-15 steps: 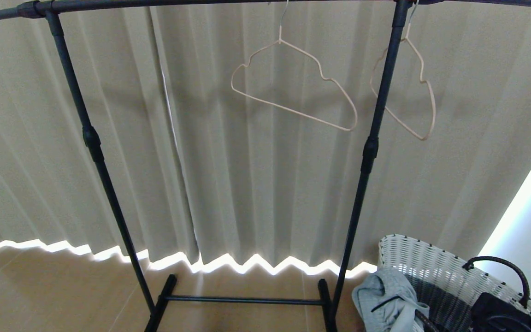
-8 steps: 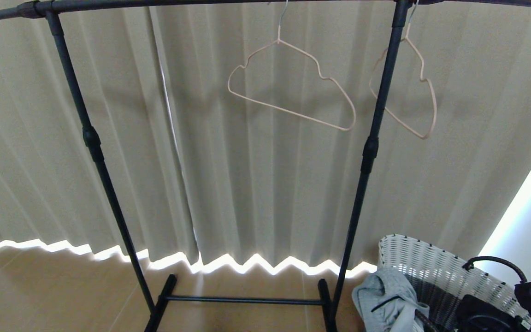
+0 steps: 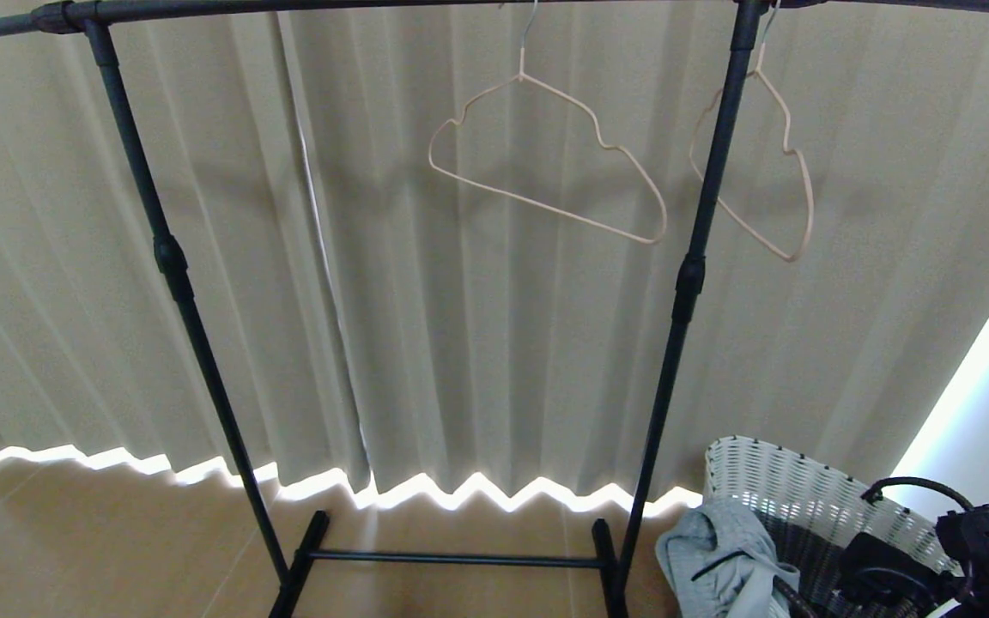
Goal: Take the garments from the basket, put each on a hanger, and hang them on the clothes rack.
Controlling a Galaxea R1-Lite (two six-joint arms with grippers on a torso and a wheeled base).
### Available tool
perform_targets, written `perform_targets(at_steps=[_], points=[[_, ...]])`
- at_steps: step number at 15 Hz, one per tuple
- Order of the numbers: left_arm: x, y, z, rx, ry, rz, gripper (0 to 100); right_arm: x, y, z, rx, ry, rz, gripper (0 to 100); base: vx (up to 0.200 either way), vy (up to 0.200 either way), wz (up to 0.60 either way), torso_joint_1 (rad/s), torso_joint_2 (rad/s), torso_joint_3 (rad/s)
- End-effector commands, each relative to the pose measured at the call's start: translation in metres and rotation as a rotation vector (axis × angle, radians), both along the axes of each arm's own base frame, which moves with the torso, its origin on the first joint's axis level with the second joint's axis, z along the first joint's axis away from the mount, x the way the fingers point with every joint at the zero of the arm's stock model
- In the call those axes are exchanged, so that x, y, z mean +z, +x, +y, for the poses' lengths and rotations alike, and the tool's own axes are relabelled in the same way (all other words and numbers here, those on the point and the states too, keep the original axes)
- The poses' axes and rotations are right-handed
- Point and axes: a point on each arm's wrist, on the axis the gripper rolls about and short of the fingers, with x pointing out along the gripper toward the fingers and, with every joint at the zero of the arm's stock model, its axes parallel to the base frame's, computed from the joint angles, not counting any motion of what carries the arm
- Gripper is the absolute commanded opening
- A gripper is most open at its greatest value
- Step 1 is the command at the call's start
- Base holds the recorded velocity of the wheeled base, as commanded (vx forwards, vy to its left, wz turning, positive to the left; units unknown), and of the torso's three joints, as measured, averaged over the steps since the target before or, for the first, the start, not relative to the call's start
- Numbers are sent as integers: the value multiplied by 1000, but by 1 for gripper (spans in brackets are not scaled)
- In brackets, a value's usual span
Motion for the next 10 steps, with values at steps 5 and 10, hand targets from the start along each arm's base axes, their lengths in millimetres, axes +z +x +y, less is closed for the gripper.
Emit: perform_targets(at_steps=[5,10], points=[[0,0,0,1,0,1,100,41,-15,-4,-24,9,-283,0,0,0,0,0,0,0],[0,0,0,-3,1,1,100,80,-21,-13,-86,19,-530,0,0,0,0,0,0,0]])
